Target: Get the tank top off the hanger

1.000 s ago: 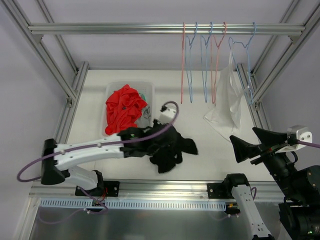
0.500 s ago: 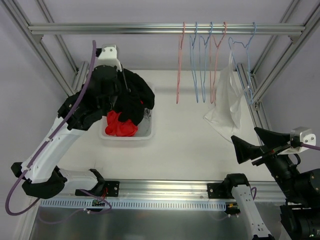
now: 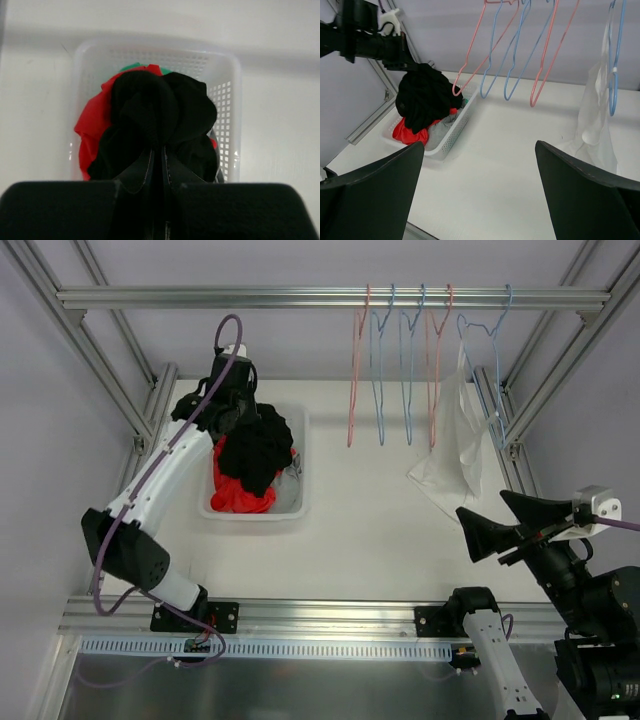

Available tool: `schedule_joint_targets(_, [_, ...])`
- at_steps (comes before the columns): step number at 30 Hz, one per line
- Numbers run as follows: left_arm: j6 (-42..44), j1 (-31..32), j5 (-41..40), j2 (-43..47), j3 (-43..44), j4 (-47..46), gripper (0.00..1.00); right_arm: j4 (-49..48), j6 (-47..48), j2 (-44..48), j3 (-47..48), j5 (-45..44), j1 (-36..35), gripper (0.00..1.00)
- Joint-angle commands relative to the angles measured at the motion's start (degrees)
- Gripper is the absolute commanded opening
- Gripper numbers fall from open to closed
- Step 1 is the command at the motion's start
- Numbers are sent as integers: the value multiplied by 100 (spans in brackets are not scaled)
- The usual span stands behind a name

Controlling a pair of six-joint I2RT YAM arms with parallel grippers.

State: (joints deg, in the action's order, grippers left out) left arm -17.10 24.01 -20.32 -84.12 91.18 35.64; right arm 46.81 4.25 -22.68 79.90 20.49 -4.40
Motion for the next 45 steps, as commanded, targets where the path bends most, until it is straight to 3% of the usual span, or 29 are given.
schedule_joint_targets(1, [-267, -318, 862, -673, -283, -557, 0, -435, -170, -26, -202, 218, 27, 100])
schedule_joint_targets(7, [-635, -336, 977, -1624, -1178, -918, 0, -506, -214, -149, -711, 210, 27, 100])
schedule_joint_targets(13, [-909, -336, 889, -1687, -2593, -1805, 0, -638, -302, -97, -950, 342, 27, 99])
schedule_joint_targets(22, [-856, -353, 722, -1188, -2728, -1912, 0, -603, -232, -404, -1012, 123, 27, 99])
schedule_joint_targets(23, [-847, -344, 722, -1090, -2711, -1877, 4, -568, -206, -483, -976, 26, 27, 100])
schedule_joint_targets(26, [-751, -344, 731, -563, -2597, -1736, 33, -445, -57, -895, -731, -115, 27, 100])
schedule_joint_targets(28, [-637, -344, 792, -177, -2430, -1587, 43, -348, 67, -1299, -442, -247, 27, 99])
schedule_joint_targets(29, [-593, -344, 923, -80, -2333, -1508, 55, -322, 111, -1423, -353, -317, 19, 99])
schedule_joint_targets(32, [-514, -353, 1020, 368, -1930, -1245, 74, -321, 199, -1880, -19, -519, 27, 100])
schedule_joint_targets(35, [-443, -344, 1091, 843, -1762, -1042, 85, -269, 392, -2354, 464, -896, 27, 100])
schedule_joint_targets(36, [-408, -336, 1169, 1105, -1683, -998, 99, -216, 471, -2477, 604, -1072, 36, 99])
schedule_joint_targets(40, [-346, -275, 1626, 1888, -1629, -805, 99, -163, 752, -3014, 1185, -2003, 97, 100])
schedule_joint_targets(45, [-303, 121, 2188, 2977, -2172, -699, 99, -119, 1226, -3927, 2027, -1952, 316, 99])
